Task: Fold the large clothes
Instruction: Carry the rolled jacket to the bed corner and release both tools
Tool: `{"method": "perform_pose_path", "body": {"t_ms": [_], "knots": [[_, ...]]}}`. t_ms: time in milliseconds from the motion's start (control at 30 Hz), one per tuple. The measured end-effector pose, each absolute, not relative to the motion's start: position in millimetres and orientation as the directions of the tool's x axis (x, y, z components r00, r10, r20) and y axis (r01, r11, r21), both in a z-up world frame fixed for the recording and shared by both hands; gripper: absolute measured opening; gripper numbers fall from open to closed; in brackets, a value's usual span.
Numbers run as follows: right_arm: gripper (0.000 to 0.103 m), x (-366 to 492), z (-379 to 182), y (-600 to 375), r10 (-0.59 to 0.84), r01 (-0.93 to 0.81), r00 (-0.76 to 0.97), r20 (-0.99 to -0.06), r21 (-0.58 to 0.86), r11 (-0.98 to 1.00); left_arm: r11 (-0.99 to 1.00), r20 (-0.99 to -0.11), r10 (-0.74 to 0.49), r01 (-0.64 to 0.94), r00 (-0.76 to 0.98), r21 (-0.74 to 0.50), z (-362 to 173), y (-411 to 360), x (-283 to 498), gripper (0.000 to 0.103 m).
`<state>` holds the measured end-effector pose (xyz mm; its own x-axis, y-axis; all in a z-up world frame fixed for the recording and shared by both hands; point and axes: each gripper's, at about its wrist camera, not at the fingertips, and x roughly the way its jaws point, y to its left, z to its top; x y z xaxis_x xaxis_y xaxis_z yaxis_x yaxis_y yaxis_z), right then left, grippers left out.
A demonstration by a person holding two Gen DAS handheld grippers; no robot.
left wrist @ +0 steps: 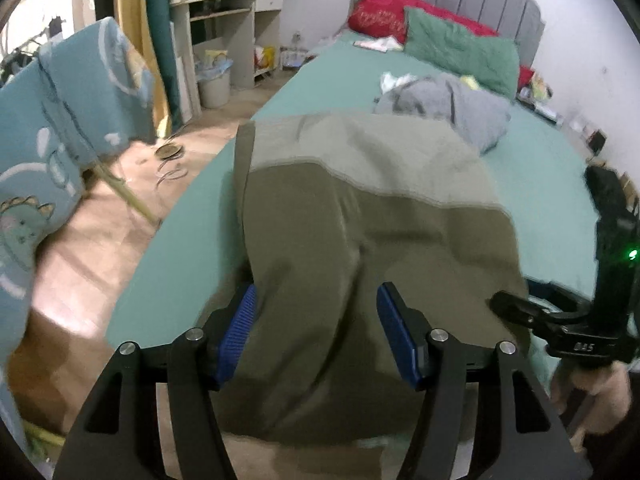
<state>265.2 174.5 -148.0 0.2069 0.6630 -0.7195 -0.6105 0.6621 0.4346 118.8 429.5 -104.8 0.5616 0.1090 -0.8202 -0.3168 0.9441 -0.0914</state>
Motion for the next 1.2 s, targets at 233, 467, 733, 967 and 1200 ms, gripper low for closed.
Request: {"method": "perform_pose_path", "body": {"t_ms": [233, 467, 733, 967, 1200], "knots": [[0.100, 247.9, -150.9, 160.4, 0.587, -0.621, 0.196, -0.786, 0.363, 0.694, 0.912, -0.870, 0.250, -0.404, 0.424, 0.065, -125.7, 409.8, 91.1, 0.065], [0.100, 228.6, -128.2, 128.3, 0.592, -0.624, 0.200, -0.780, 0.365, 0.691, 0.912, -0.785, 0.288, -0.407, 0.548, 0.051, -79.6, 365.9, 62.4, 0.065], [0.100, 208.6, -99.9, 83.9, 0.597, -0.629, 0.233, -0.767, 0.349, 0.694, 0.922, -0.703, 0.259, -0.386, 0.662, -0.023, -58.5, 290.7, 50.7, 0.065], [0.100, 205.0, -85.5, 28.4, 0.592, -0.572, 0.289, -0.753, 0.360, 0.737, 0.915, -0.649, 0.196, -0.375, 0.735, -0.149, -43.5, 233.9, 50.1, 0.066], [0.101, 208.6, -55.1, -32.3, 0.582, -0.524, 0.377, -0.721, 0.352, 0.776, 0.924, -0.662, 0.181, -0.356, 0.728, -0.138, -27.6, 172.9, 59.0, 0.072]]}}
